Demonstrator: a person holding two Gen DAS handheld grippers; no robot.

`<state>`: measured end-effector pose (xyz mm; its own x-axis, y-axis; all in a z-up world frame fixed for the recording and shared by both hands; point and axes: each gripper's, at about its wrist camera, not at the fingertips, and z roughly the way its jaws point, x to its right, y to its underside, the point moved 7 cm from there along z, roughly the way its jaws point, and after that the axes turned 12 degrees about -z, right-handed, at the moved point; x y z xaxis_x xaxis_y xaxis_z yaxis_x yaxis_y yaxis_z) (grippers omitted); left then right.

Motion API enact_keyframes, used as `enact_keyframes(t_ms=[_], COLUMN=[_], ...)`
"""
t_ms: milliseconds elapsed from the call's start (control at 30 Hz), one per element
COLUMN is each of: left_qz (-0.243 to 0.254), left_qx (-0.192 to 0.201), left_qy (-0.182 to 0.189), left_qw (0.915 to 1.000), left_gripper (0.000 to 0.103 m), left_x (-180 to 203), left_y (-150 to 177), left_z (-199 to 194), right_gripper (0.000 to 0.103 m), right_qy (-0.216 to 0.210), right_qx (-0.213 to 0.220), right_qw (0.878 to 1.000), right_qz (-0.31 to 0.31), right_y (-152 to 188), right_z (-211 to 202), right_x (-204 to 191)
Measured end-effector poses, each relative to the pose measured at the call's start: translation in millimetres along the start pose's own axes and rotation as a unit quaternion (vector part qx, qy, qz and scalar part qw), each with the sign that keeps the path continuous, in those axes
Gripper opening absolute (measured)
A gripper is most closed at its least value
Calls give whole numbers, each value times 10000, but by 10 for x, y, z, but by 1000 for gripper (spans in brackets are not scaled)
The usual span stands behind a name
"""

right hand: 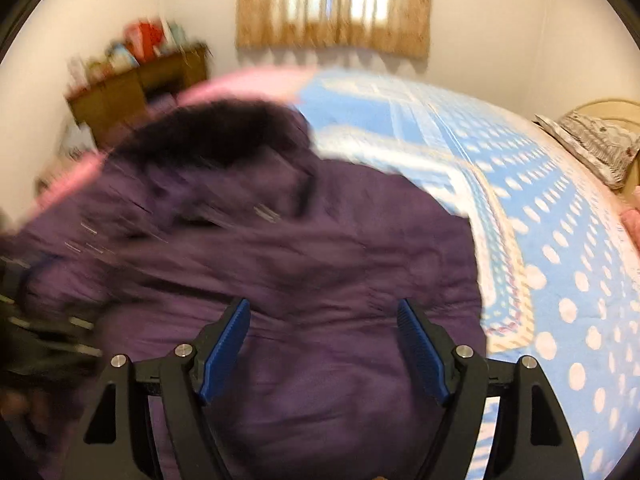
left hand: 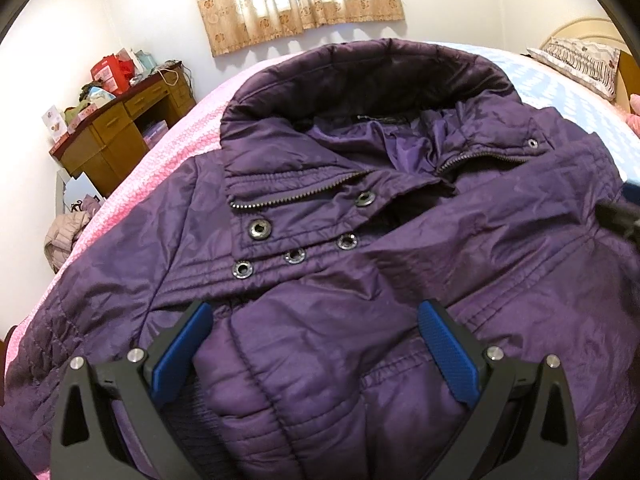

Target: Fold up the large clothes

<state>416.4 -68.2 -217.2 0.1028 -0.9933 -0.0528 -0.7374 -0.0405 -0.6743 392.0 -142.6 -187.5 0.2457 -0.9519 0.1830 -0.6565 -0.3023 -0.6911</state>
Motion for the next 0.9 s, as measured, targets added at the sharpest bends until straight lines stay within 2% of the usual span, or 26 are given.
enact_keyframes(t_ms=[133, 200, 333, 900], left_qz=[-37, -48, -50, -75], left_qx=[-14, -12, -19, -39], left_qy=[32, 26, 23, 39], left_qw=[10000, 10000, 10000, 10000], left_gripper=[103, 103, 103, 103], left_x=[-18, -21, -11, -19], left_y=[-13, -20, -22, -18], left_z=[12, 21, 31, 46], right_gripper=[83, 83, 85, 88], right_qy=[-229, -293, -566, -474], right_qx=[-366, -500, -501, -548], right_qw=[9972, 9969, 9968, 9967], right_qz=[-610, -532, -260, -366], right_y=[85, 210, 262, 281], right_z=[216, 356, 438, 553], right_x=[-402, -395, -352, -327])
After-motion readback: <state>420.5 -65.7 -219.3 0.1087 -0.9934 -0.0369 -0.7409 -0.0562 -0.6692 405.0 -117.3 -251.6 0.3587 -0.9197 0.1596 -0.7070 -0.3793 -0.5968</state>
